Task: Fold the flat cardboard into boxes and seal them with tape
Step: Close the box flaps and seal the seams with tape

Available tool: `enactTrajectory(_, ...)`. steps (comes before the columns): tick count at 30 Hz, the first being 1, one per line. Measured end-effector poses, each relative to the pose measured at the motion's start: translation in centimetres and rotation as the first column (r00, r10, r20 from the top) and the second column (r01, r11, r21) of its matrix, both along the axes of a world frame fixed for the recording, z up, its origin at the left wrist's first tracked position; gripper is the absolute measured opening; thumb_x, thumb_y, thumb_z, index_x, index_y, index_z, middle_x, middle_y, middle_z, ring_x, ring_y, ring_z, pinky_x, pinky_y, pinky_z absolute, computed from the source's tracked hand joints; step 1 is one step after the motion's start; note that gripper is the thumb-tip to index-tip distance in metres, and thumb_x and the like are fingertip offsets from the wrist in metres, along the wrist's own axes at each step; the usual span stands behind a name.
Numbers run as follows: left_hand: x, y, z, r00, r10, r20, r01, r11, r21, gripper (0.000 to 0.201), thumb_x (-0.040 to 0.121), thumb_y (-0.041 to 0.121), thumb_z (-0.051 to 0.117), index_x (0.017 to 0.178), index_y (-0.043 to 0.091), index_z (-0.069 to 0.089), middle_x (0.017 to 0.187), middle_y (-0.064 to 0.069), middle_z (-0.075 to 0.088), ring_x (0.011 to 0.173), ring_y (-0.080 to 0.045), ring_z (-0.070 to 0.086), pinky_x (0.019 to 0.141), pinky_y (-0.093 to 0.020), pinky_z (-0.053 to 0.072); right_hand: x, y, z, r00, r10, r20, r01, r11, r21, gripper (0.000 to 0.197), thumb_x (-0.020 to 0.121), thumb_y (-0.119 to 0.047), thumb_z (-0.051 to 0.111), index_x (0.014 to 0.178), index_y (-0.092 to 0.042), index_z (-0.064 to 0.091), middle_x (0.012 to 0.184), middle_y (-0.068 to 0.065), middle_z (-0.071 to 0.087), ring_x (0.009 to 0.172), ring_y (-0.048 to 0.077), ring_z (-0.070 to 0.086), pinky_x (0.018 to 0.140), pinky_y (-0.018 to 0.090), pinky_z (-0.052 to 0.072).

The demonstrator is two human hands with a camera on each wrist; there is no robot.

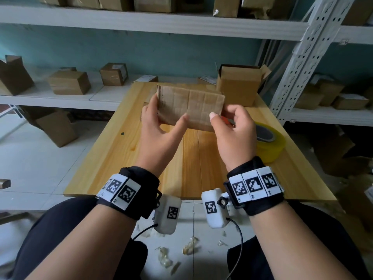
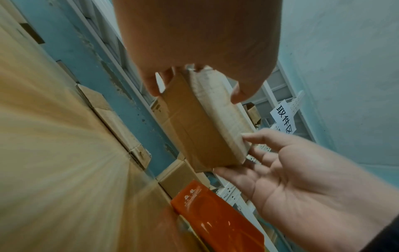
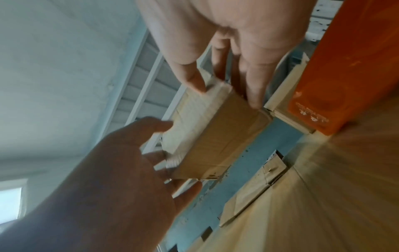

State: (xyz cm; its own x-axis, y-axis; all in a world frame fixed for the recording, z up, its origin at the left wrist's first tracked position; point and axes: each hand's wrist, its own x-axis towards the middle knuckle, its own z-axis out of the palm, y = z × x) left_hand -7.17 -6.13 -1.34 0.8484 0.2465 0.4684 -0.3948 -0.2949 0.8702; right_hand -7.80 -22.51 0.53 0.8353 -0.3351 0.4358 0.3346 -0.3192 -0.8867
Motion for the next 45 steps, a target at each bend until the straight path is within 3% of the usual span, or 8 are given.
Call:
enactTrajectory(3,0.4,-0.1,-0.8,0.991,0.132,0.009,-0.132,0.991,0.013,0.094,0.083,0.058,0.082,0.158,0.021,0.037,0.142,0.007,0.049,0.131,-0.006,0.050,0.112,-0.038,0.050,-0.3,0.6,-0.3,0.998,0.039,0.043,-0.036,0.997,-0.071,0.015,0.098,-0.014,0.067,0.112,-0.009,0.067,0.090,-0.015,0.067,0.076,-0.016,0.062,0.060,0.004,0.045)
enactTrajectory(9,-0.1,-0.2,-0.1,0.986,0.119,0.120,-0.124,0.992,0.031,0.039,0.102,0.026,0.063,0.141,0.022,0.065,0.117,0.010,0.064,0.107,0.000,0.064,0.090,-0.032,0.061,-0.2,0.7,-0.4,0.996,-0.009,-0.088,0.006,1.000,-0.029,0.059,0.083,-0.043,0.086,0.120,-0.021,0.045,0.108,-0.014,0.062,0.086,-0.013,0.058,0.063,-0.002,0.043)
enactTrajectory(12,-0.3,-0.1,-0.2,0.978,0.103,0.182,-0.117,0.991,0.066,0.041,0.100,0.015,0.053,0.137,0.020,0.070,0.113,0.006,0.068,0.106,-0.011,0.067,0.083,-0.042,0.062,-0.2,0.3,-0.1,0.990,-0.021,-0.136,0.023,1.000,0.011,0.075,0.075,-0.051,0.090,0.122,-0.025,0.038,0.115,-0.012,0.059,0.094,-0.005,0.059,0.063,0.001,0.045)
enactTrajectory(19,0.0,-0.4,-0.6,0.985,0.161,0.067,-0.171,0.970,0.171,0.071,0.092,0.050,0.075,0.152,0.019,0.049,0.127,0.009,0.055,0.114,-0.002,0.054,0.098,-0.023,0.052,0.2,0.1,-0.5,0.997,-0.046,-0.061,0.039,0.993,-0.112,0.024,0.094,-0.026,0.068,0.113,-0.018,0.057,0.091,-0.015,0.064,0.078,-0.003,0.062,0.056,0.012,0.047)
enactTrajectory(28,-0.1,-0.4,-0.3,0.986,0.157,0.056,-0.164,0.977,0.138,0.041,0.102,0.015,0.053,0.141,0.024,0.064,0.116,0.017,0.064,0.105,0.006,0.060,0.089,-0.025,0.056,0.0,0.1,-0.5,0.986,-0.031,-0.166,0.017,0.996,-0.085,0.057,0.083,-0.045,0.084,0.120,-0.024,0.047,0.098,-0.020,0.059,0.081,-0.010,0.057,0.057,0.004,0.045)
enactTrajectory(34,-0.1,-0.5,-0.8,0.977,0.204,0.058,-0.211,0.963,0.170,0.064,0.094,0.054,0.072,0.144,0.019,0.053,0.123,0.009,0.056,0.109,-0.001,0.055,0.094,-0.024,0.051,0.1,0.1,-0.5,0.991,-0.061,-0.117,0.044,0.989,-0.140,0.032,0.097,-0.038,0.064,0.125,-0.021,0.060,0.097,-0.015,0.066,0.084,0.000,0.062,0.067,0.024,0.053)
enactTrajectory(38,-0.3,-0.7,-0.7,0.954,0.267,0.138,-0.290,0.938,0.191,0.079,0.087,0.065,0.075,0.144,0.015,0.053,0.130,0.004,0.052,0.121,-0.010,0.049,0.103,-0.018,0.038,-0.3,0.7,-0.7,0.998,-0.049,-0.046,0.038,0.975,-0.219,0.040,0.091,-0.063,0.068,0.108,-0.028,0.068,0.095,-0.017,0.071,0.086,-0.004,0.066,0.064,0.012,0.051)
enactTrajectory(45,0.2,0.4,-0.2,0.949,0.245,0.198,-0.264,0.961,0.075,0.034,0.104,0.044,0.066,0.120,0.016,0.077,0.092,0.014,0.054,0.080,-0.002,0.053,0.069,-0.014,0.039,0.8,-0.7,-1.0,1.000,-0.025,-0.009,0.022,0.963,-0.269,0.062,0.101,-0.056,0.059,0.069,-0.004,0.045,0.057,0.011,0.044,0.049,0.014,0.035,0.047,0.021,0.028)
